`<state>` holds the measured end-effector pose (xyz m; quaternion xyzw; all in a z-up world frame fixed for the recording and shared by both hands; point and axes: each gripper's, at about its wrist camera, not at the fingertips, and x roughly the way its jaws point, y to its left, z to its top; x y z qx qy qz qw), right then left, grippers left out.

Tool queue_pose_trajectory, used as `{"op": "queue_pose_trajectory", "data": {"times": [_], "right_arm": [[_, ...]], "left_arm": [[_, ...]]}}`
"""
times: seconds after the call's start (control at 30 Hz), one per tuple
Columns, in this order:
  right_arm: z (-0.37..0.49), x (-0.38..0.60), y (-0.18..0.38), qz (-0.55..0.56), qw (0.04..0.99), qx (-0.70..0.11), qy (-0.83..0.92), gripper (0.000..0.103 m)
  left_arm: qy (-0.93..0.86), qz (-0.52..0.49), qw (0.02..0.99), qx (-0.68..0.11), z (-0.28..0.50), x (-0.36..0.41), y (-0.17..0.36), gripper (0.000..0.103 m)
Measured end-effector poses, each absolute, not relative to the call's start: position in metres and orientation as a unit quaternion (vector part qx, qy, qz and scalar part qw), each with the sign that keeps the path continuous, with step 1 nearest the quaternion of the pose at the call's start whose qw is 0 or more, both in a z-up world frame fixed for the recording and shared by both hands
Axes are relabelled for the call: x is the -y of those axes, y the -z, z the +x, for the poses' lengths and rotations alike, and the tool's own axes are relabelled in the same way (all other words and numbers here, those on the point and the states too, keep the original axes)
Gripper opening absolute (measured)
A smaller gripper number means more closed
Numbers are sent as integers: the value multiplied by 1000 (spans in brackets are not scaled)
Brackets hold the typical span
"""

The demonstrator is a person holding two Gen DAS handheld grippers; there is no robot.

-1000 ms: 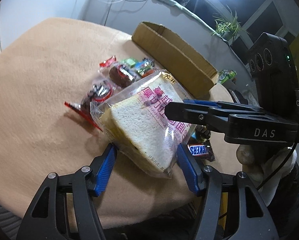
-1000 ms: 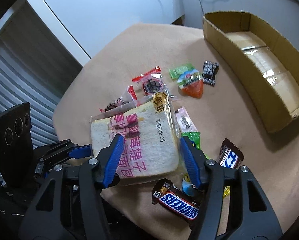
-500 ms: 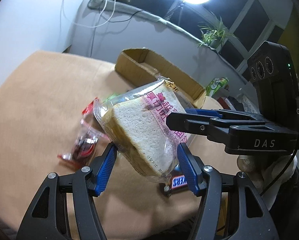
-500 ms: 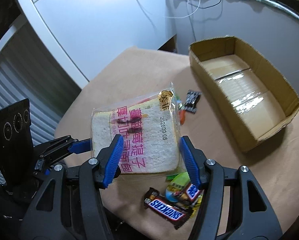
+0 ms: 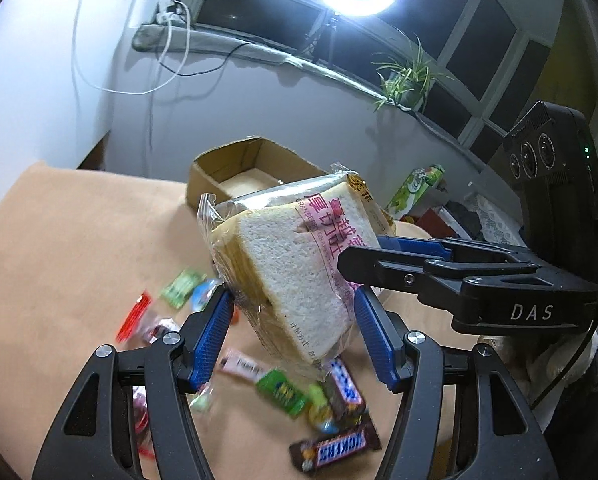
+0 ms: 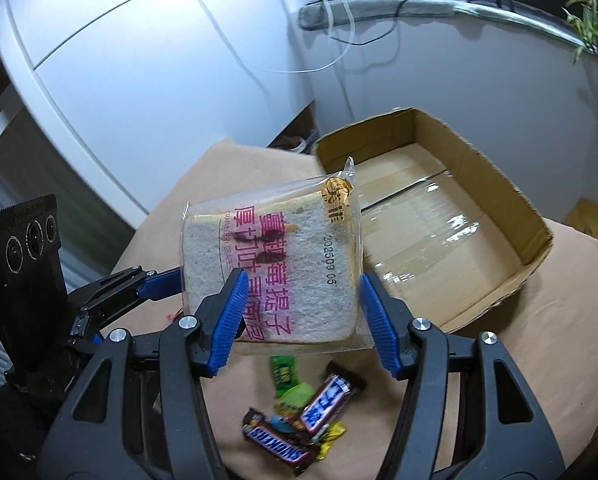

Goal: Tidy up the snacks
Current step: 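Carry the bread loaf with the right gripper into the cardboard box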

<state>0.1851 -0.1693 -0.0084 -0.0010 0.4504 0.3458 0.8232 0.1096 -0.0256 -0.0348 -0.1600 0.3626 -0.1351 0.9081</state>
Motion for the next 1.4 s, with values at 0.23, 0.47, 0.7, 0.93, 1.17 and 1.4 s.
{"op": "queue_pose_trajectory", "data": {"times": [0.23, 0.47, 0.7, 0.93, 1.17, 1.4], "right_arm": [[216, 188, 12, 11, 830, -454, -322, 61], [239, 201, 18, 20, 835, -459, -301, 61], [259, 213, 27, 24, 837, -468, -284, 61], [274, 218, 40, 21, 835, -480, -268, 61], [279, 221, 43, 9, 840, -480, -252, 63], [278, 223, 37, 6, 848, -471, -243, 72]], "left_arm": [[152, -150, 906, -366, 146, 42, 35, 62], [162, -142, 902, -375, 173, 57, 37, 62], [167, -134, 897, -387, 198, 70, 42, 62], [166, -126, 891, -404, 218, 81, 54, 62], [162, -107, 890, -413, 225, 90, 58, 62], [149, -97, 892, -415, 226, 88, 59, 63]]}}
